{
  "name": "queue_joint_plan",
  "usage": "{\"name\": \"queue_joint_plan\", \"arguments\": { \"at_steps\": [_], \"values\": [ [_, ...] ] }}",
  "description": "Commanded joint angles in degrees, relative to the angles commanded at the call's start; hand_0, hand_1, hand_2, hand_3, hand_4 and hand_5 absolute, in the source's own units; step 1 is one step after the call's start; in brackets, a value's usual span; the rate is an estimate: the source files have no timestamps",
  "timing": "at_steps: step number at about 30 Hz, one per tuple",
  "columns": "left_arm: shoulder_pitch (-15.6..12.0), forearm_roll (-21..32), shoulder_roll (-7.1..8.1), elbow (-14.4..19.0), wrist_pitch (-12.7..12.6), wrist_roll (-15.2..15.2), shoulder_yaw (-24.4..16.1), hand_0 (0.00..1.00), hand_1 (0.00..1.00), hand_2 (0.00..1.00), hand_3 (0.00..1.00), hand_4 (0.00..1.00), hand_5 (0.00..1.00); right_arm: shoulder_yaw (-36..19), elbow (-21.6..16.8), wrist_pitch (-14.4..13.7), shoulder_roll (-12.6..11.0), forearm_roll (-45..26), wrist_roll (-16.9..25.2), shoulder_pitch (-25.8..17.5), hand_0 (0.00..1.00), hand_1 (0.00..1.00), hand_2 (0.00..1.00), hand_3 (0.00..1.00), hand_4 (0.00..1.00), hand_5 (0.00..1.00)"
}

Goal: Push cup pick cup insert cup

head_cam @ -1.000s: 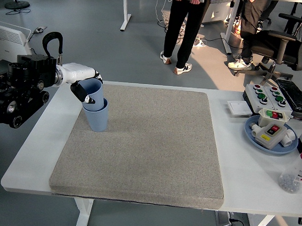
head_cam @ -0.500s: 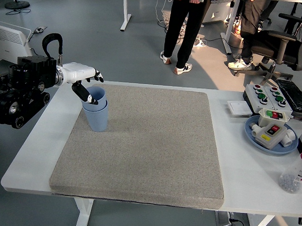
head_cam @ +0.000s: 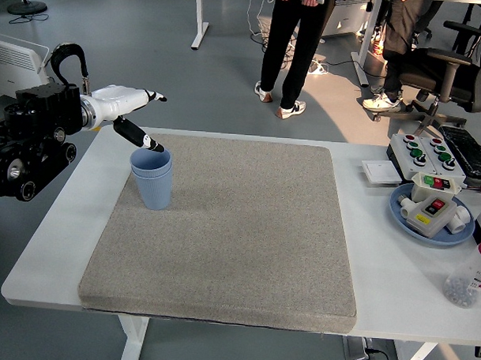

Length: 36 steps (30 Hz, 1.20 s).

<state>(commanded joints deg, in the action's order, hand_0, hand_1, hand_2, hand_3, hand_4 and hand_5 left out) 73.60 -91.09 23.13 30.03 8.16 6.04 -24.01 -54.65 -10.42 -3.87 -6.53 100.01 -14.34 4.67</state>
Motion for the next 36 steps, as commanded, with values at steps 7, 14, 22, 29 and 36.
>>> {"name": "queue_joint_plan", "arguments": {
  "at_steps": [7,14,22,29,36],
  "values": [
    [-6.29,7.77,4.91,9.69,-13.16,-3.29,-12.77,0.821,0.859,0.948,0.883,0.799,0.837,-0.3,0.1,-0.44,0.2,-0.29,0.15,-0.03,0.528,0.547,0.548,0.531,0.06,0.733],
    [-17.13,24.5,9.97,25.98,-16.79,-5.81,-28.92,0.726,0.758,0.787,0.739,0.613,0.939,-1.14,0.1,-0.84,0.19,-0.12,0.18,0.05,0.528,0.547,0.548,0.531,0.061,0.736],
    [-32.49,43.5,12.67,44.41,-15.16,-6.76,-41.96,0.761,0.791,0.821,0.755,0.622,0.998,-3.15,0.1,-1.64,0.24,0.66,-0.08,0.06,0.528,0.547,0.548,0.53,0.061,0.736],
    [-47.07,55.76,10.67,57.82,-12.91,-5.67,-48.6,0.819,0.852,0.89,0.792,0.636,0.998,-5.29,0.1,-2.23,0.42,2.13,-0.26,-0.41,0.528,0.547,0.548,0.53,0.061,0.739],
    [-61.52,55.88,3.23,64.63,-10.46,-6.09,-52.27,0.866,0.891,0.935,0.839,0.643,0.998,-5.99,0.1,-2.31,0.32,2.83,-0.33,-0.48,0.528,0.547,0.548,0.529,0.06,0.743]
  ]
}}
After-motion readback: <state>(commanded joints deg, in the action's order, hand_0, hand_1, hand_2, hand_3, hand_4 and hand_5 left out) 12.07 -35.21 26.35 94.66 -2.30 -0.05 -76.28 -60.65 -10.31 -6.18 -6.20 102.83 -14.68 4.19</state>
